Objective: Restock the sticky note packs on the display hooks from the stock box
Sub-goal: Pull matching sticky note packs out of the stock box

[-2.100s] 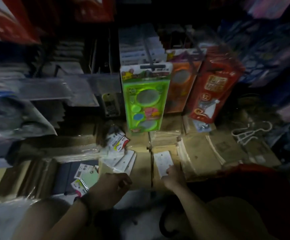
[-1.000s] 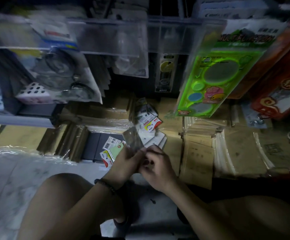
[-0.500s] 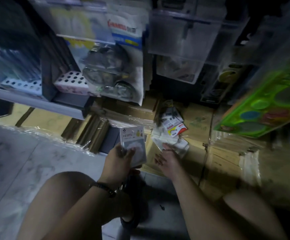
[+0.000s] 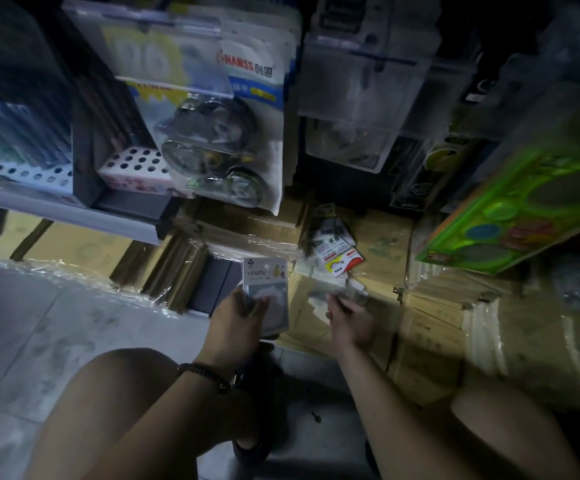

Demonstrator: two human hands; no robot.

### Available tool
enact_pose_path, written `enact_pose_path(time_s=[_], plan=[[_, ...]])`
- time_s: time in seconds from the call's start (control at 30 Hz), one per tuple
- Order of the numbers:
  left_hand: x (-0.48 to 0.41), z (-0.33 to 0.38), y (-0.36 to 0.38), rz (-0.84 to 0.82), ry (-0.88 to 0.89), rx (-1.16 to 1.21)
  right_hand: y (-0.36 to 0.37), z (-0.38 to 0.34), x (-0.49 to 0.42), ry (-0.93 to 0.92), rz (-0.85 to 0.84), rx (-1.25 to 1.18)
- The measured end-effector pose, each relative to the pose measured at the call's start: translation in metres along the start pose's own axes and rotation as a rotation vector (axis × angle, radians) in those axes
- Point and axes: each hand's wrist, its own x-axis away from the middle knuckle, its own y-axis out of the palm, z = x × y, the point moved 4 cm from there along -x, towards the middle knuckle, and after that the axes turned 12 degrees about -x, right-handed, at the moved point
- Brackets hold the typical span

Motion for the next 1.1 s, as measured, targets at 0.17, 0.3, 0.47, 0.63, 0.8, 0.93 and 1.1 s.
enact_pose_path(time_s=[0.17,0.3,0.47,0.63,0.8,0.93,1.1], plan=[[0.007,0.008,0.020,-0.024,0.011,0.021,-0.031,-0.042,0.021,-0.324,-0.109,0.351],[0.016,0.017,0.036,-0.078,-0.019,0.130,-0.047,-0.100,0.072,-0.759,-0.143,0.582],[0.042,0.040,0.061,-0.262,-0.039,0.480,-0.064,-0.132,0.144,-1.240,-0.198,0.685],[0.071,0.054,0.059,-0.328,0.069,0.493,-0.082,-0.145,0.184,-1.351,-0.355,0.730],[0.098,0.068,0.045,-0.328,0.146,0.512,-0.108,-0.171,0.210,-1.215,-0.422,0.630],[0.137,0.098,0.031,-0.339,0.264,0.532,-0.136,-0.217,0.221,-0.955,-0.217,0.324],[0.191,0.163,0.010,-0.302,0.436,0.513,-0.148,-0.274,0.255,-0.630,-0.437,-0.068]])
